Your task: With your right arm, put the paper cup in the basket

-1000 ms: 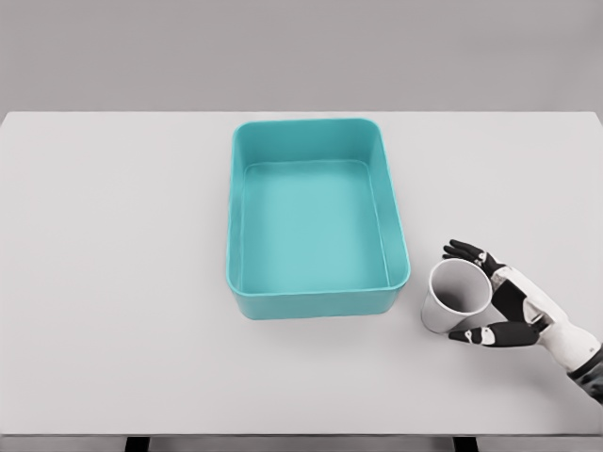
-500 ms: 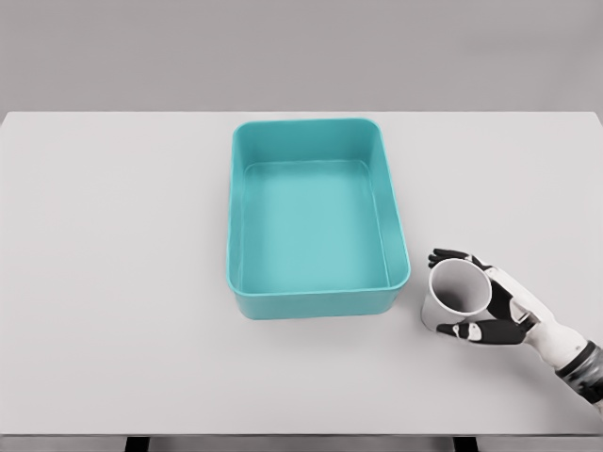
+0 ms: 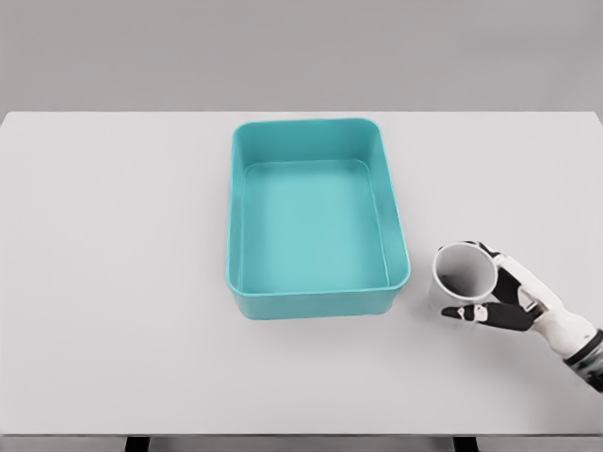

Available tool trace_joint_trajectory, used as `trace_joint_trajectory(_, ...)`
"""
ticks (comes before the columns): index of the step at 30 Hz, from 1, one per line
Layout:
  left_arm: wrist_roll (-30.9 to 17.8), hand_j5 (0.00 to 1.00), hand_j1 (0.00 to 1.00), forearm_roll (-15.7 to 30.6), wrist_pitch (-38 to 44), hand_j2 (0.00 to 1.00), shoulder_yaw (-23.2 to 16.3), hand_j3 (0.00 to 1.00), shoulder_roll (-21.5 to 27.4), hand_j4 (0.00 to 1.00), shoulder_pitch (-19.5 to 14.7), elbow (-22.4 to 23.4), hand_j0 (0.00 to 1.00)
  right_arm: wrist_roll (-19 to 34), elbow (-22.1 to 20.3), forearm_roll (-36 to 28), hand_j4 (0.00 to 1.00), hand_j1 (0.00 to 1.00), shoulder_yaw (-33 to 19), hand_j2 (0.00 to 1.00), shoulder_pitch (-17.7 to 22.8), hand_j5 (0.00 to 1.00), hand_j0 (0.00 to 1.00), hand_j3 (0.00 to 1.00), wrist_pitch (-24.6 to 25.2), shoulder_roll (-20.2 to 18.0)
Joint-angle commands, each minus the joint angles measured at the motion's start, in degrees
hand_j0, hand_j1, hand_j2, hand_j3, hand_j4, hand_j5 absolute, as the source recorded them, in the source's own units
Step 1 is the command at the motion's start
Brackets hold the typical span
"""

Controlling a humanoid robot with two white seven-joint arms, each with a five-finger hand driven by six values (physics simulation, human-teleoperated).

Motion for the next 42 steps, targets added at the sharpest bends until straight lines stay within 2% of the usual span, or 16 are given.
trace_joint_trajectory(1, 0.0, 1.00, 1.00, 0.0, 0.0, 1.00, 0.0, 1.00, 0.0, 1.00, 0.0, 0.0, 1.00, 0.0, -0.1, -0.3, 0.51, 0.51, -1.1, 0.51, -0.2, 0.51, 0.51, 0.51, -0.3, -0.2)
trace_joint_trajectory(6, 0.0, 1.00, 1.00, 0.0, 0.0, 1.00, 0.0, 1.00, 0.0, 1.00, 0.0, 0.0, 1.00, 0.0, -0.1, 0.0, 0.49, 0.49, -1.2, 0.49, -2.9, 0.49, 0.49, 0.49, -0.7, -0.1)
trace_joint_trajectory(13, 0.0, 1.00, 1.00, 0.0, 0.0, 1.00, 0.0, 1.00, 0.0, 1.00, 0.0, 0.0, 1.00, 0.0, -0.1, 4.9, 0.48, 0.48, -1.8, 0.48, -7.9, 0.48, 0.48, 0.48, -0.8, 0.6)
trace_joint_trajectory(18, 0.0, 1.00, 1.00, 0.0, 0.0, 1.00, 0.0, 1.00, 0.0, 1.00, 0.0, 0.0, 1.00, 0.0, 0.1, 9.0, 0.48, 0.48, -1.8, 0.48, -12.0, 0.48, 0.48, 0.48, -0.7, 2.8)
trace_joint_trajectory(31, 0.0, 1.00, 1.00, 0.0, 0.0, 1.00, 0.0, 1.00, 0.0, 1.00, 0.0, 0.0, 1.00, 0.0, -0.1, 18.7, 0.48, 0.48, -1.8, 0.48, -19.2, 0.48, 0.48, 0.48, -1.6, 5.3)
trace_joint_trajectory(42, 0.0, 1.00, 1.00, 0.0, 0.0, 1.00, 0.0, 1.00, 0.0, 1.00, 0.0, 0.0, 1.00, 0.0, -0.1, 26.0, 0.48, 0.48, -0.5, 0.48, -23.4, 0.48, 0.48, 0.48, -3.1, 7.8)
